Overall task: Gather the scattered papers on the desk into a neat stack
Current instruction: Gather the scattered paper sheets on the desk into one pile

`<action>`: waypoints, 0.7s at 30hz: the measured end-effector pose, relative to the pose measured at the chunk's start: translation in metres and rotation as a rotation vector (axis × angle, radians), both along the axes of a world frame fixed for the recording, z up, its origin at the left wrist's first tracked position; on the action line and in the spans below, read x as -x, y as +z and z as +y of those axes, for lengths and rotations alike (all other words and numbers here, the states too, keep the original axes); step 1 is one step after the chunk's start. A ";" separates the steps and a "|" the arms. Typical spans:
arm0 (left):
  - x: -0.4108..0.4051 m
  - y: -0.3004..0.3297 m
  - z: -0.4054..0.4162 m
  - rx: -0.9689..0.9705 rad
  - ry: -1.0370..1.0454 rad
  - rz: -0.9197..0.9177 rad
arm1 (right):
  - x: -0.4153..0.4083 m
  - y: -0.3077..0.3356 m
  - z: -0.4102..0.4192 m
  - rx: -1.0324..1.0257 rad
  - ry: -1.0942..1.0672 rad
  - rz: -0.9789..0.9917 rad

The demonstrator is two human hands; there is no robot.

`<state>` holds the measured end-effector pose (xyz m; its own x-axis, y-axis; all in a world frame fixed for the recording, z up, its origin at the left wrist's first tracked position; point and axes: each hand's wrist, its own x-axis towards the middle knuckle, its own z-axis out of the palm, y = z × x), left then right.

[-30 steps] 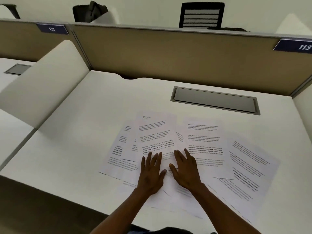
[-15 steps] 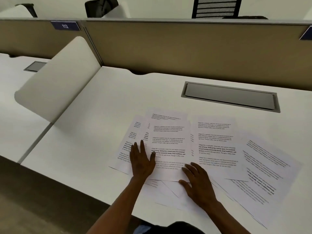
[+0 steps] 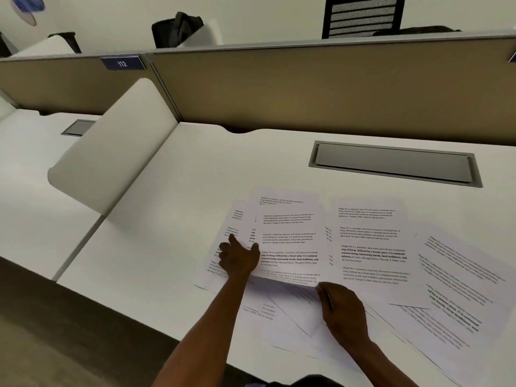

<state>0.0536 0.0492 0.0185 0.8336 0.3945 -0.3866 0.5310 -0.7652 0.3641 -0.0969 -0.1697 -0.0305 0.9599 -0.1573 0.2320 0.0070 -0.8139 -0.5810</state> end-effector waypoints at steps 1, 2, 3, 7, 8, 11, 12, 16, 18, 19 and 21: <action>-0.005 0.003 0.000 0.009 0.026 0.029 | 0.001 0.000 0.000 0.001 -0.001 0.018; -0.010 0.005 0.000 0.017 0.046 0.052 | 0.001 0.001 0.000 0.000 -0.005 0.033; -0.013 0.006 0.001 0.027 0.061 0.067 | 0.001 0.002 0.000 -0.004 -0.012 0.046; -0.023 0.005 0.008 0.181 0.130 0.059 | -0.004 0.008 -0.002 -0.040 -0.046 0.047; -0.024 0.005 0.009 0.242 0.155 0.053 | -0.006 0.010 -0.002 -0.047 -0.056 0.045; -0.026 0.009 0.013 0.301 0.160 0.056 | -0.018 0.019 -0.001 -0.070 -0.086 0.023; -0.026 0.011 0.014 0.307 0.155 0.052 | -0.024 0.022 -0.001 -0.078 -0.095 0.014; -0.024 0.020 0.014 0.291 0.145 0.044 | -0.048 0.032 0.007 -0.084 -0.031 0.017; -0.022 0.023 0.010 0.284 0.147 0.038 | -0.054 0.033 0.014 -0.031 0.079 0.049; -0.021 0.025 0.008 0.304 0.162 0.028 | -0.055 0.032 0.017 -0.001 0.144 0.065; -0.020 0.028 0.006 0.330 0.194 0.019 | -0.055 0.028 0.020 0.078 0.244 0.080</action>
<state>0.0733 0.0548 0.0463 0.7471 0.3959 -0.5339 0.6634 -0.4933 0.5626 -0.0417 -0.1493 -0.0029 0.9831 0.0967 0.1557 0.1652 -0.8359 -0.5234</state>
